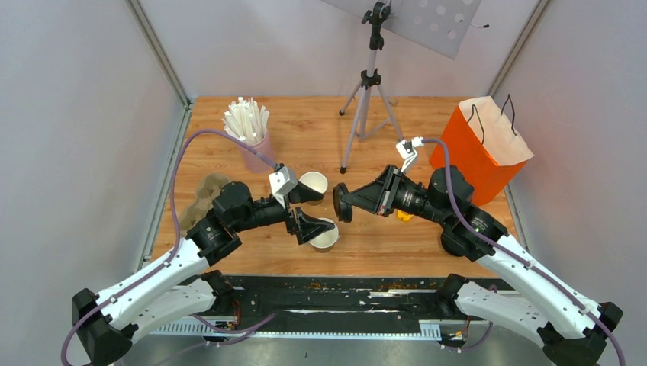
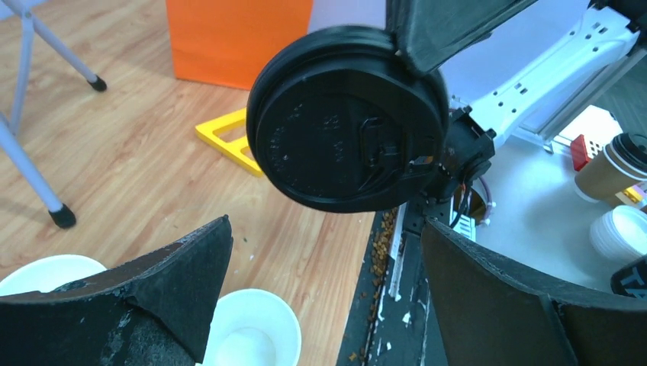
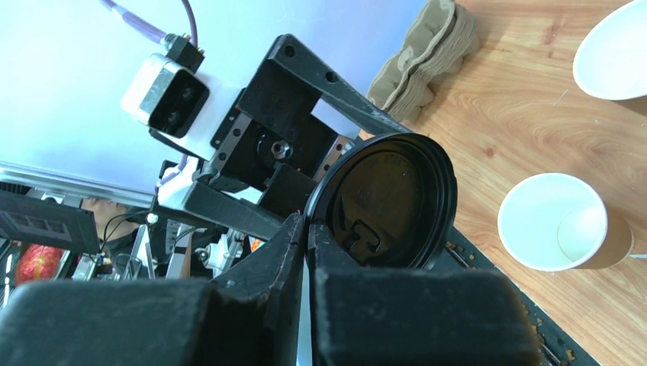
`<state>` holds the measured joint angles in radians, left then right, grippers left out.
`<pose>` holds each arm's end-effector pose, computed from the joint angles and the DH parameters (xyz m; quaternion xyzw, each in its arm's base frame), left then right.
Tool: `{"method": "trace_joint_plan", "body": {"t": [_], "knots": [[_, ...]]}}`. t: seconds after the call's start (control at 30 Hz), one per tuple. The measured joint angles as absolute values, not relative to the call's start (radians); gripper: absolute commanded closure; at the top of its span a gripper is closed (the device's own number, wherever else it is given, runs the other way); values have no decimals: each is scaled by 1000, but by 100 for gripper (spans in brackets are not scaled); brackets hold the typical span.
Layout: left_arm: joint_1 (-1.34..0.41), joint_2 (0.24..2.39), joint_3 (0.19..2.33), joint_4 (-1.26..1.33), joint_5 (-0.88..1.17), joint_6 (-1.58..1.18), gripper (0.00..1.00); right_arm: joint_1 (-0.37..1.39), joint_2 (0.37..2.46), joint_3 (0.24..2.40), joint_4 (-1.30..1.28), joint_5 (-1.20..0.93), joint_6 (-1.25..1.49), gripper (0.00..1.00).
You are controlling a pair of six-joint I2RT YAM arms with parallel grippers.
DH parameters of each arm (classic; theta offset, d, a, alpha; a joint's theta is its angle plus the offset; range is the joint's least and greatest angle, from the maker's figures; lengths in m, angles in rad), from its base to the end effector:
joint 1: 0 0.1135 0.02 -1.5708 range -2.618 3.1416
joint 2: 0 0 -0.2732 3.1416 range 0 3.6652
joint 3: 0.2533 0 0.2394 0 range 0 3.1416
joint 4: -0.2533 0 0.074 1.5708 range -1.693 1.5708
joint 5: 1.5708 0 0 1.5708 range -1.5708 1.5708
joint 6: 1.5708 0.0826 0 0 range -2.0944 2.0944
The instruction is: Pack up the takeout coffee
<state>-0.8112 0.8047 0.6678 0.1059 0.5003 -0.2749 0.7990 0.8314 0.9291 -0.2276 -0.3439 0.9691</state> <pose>0.1192 -0.1830 0.3336 0.3505 0.6251 -0.5007 0.4855 0.1273 0.1708 0.3780 -0.0496 0.7473 0.5842 0.3127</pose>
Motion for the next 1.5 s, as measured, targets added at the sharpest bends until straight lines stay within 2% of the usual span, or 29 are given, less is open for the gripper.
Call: {"method": "trace_joint_plan", "body": {"t": [0.37,0.57,1.5], "knots": [[-811,816,722,143,470,-228,0,802,839,929,-231,-232,1009,93],[-811,838,722,170,525,-196,0,802,843,929,-228,-210,1032,94],[-812,923,722,278,550,-142,0,803,842,912,-207,-247,1036,93]]}}
